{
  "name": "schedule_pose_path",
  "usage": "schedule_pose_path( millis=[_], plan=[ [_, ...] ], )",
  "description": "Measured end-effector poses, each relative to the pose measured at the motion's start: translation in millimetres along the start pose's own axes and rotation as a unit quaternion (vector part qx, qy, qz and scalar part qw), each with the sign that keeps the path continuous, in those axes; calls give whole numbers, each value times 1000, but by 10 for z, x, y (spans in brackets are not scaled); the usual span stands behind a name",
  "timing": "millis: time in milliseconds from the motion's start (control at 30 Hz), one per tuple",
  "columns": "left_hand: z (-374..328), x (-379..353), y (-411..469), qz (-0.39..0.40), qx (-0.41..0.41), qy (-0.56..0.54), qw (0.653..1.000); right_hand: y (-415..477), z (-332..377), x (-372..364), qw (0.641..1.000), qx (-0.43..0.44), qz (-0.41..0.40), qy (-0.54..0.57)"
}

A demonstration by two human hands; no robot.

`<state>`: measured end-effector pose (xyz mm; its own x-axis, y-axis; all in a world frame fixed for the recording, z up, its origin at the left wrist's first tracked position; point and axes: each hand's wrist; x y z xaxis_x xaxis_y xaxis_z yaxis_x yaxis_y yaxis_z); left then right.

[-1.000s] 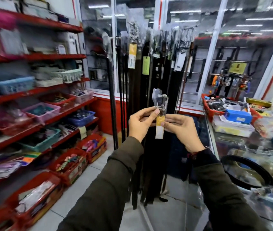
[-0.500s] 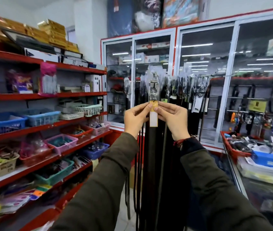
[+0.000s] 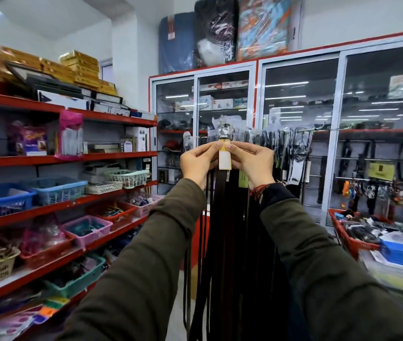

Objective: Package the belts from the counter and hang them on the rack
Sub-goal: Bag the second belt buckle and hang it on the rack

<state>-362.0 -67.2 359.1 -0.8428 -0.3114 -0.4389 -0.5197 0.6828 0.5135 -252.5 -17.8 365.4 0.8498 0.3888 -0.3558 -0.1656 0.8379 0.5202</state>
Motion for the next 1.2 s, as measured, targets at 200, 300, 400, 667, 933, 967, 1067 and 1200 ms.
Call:
schedule_pose_path(
  millis=[200,300,400,667,933,967,1067,1200],
  plan=[
    [152,52,65,-1,22,27,999,87,-191,54,999,-18,-16,-48],
    [300,88,80,-12,-13,82,996,62,-302,104,991,14,-34,-127],
    [498,121,13,-19,-105,178,978,-74,-439,203,942,131,-54,-304],
    [1247,290,-596,106,-270,486,825,-589,-996,861,805,225,-91,-541],
    [2175,50,-1510,206,-247,547,773,-1327,-1312,2013,709,134,-108,-684],
    [2293,0,-1636,216,-235,544,776,-1430,-1328,2158,698,118,-107,-698],
    [2665,-210,-2038,259,-202,534,779,-1780,-1350,2669,677,75,-106,-724],
    [3083,-521,-2565,323,-172,538,759,-2280,-1314,3350,645,-6,-124,-754]
  ],
)
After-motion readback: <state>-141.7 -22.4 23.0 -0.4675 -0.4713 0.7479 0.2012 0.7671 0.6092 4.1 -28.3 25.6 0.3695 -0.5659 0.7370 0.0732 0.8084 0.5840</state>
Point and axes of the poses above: each hand's wrist, its own y-axis towards the middle knuckle, its own x-axis out of the back of the hand, z = x × y, and after that the axes turned 1 degree about -x, right-handed
